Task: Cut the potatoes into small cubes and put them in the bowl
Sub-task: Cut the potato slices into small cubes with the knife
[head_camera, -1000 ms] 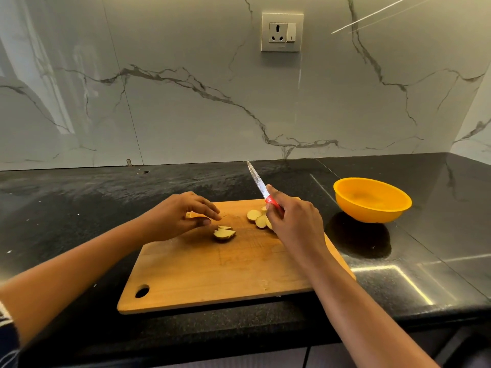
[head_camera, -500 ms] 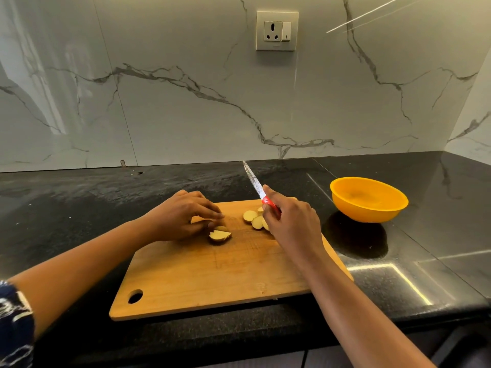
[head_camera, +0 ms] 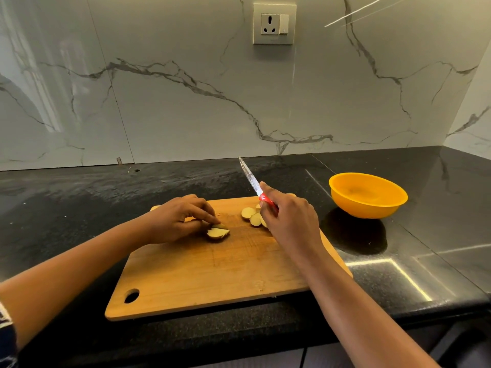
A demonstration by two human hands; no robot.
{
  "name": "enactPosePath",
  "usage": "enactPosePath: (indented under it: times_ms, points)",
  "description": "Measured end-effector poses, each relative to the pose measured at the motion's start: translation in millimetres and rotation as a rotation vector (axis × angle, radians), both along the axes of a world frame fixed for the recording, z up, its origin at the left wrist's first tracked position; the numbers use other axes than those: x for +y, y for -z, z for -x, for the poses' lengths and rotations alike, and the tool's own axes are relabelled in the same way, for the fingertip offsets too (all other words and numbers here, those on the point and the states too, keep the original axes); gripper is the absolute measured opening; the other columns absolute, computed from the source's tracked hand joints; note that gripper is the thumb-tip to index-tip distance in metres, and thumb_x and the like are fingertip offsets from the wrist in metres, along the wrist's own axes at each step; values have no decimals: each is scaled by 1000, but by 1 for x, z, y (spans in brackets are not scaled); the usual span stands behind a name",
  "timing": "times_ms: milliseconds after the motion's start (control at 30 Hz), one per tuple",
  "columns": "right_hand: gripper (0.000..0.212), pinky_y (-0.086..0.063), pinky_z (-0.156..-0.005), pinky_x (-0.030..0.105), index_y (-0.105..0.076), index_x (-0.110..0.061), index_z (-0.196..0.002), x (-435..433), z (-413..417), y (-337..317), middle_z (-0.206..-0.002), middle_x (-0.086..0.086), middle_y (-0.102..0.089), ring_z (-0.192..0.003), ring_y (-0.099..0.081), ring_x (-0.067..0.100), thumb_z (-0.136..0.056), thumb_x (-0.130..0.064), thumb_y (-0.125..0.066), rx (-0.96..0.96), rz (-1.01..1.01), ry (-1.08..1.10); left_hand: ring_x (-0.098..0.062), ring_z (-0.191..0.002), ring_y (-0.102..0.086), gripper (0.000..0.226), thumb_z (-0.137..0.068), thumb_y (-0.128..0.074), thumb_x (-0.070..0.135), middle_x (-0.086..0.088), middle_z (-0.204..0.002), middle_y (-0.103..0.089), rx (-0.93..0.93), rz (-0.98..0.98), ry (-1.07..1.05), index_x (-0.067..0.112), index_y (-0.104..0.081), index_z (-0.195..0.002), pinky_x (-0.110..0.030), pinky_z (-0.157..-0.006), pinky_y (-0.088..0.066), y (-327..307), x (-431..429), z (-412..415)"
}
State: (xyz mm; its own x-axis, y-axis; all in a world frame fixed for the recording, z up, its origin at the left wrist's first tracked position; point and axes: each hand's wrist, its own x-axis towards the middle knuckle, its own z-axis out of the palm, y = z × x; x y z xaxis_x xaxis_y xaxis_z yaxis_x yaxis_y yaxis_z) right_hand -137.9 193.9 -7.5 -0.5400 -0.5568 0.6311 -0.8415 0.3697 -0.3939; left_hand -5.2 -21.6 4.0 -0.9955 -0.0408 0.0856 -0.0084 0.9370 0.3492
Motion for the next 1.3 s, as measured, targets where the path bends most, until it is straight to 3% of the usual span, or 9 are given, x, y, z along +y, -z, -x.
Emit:
enactPosePath:
  times_ms: [133,300,400,500,733,833,1000,1133,1300]
  points:
    - [46,-33,-67,17,-41,-25,-141,0,0,0,-98,0,-69,-75,-49,2,-97,-31,-50,-9,-10,3,3,-108,-37,36,-88,-32,52,25,-117,-42,-49,140,16,52,-49,-119,-26,-91,-38,2,0,3]
    - [46,-33,-67,17,-41,-25,-142,1,-1,0,-98,-1,-69,-76,-48,2,-97,-32,-49,-17,-20,5,4,-103,-32,83,-71,8,83,18,-131,-41,-26,385,67,52,-39,-132,-25,-88,-32,1,-3,11]
    - [46,-33,-68,17,-40,-26,-142,1,-1,-1,-99,-1,-69,-76,-48,2,-97,-32,-49,-22,-18,4,-3,-109,-40,42,-90,-25,57,11,-128,-51,139,309,86,55,-43,-128,-37,-89,-38,-3,-6,6]
    - [46,-34,-68,17,-41,-25,-142,0,-1,-1,-101,-1,-69,-76,-48,2,-97,-32,-50,-24,-18,-4,-6,-112,-45,47,-85,-41,23,18,-123,-57,306,389,203,43,-51,-127,-37,-83,-42,0,-14,-4]
    - [46,-33,-63,16,-41,-25,-142,0,-1,-1,-96,-1,-68,-74,-48,2,-97,-31,-50,-26,-13,8,-2,-117,-40,57,-88,-40,30,34,-128,-46,235,397,235,61,-28,-134,-38,-83,-45,6,-18,-6]
    - [46,-28,-55,9,-41,-25,-142,0,-1,-2,-96,-1,-68,-73,-47,2,-97,-31,-50,-21,-28,8,6,-114,-40,45,-90,-40,43,46,-123,-44,179,279,188,65,-33,-129,-37,-87,-43,3,-13,-3]
    - [46,-31,-63,16,-41,-25,-142,0,-1,-2,-96,-1,-68,-74,-47,2,-97,-31,-49,-26,-13,8,0,-113,-44,45,-81,-33,77,33,-121,-55,142,-53,96,59,-48,-120,-26,-90,-40,2,-5,2]
    - [45,-33,-62,16,-42,-24,-141,0,-1,-1,-93,-1,-69,-72,-49,4,-97,-31,-49,-21,-5,4,0,-112,-47,41,-76,-49,64,28,-117,-57,91,-224,30,53,-56,-115,-28,-94,-42,0,-7,3]
    - [45,-30,-56,11,-41,-24,-141,0,-1,-2,-95,-1,-69,-72,-48,3,-97,-30,-50,-22,-11,-5,3,-115,-46,60,-69,-48,81,30,-119,-52,24,-254,39,55,-49,-123,-23,-95,-38,-2,-6,-2]
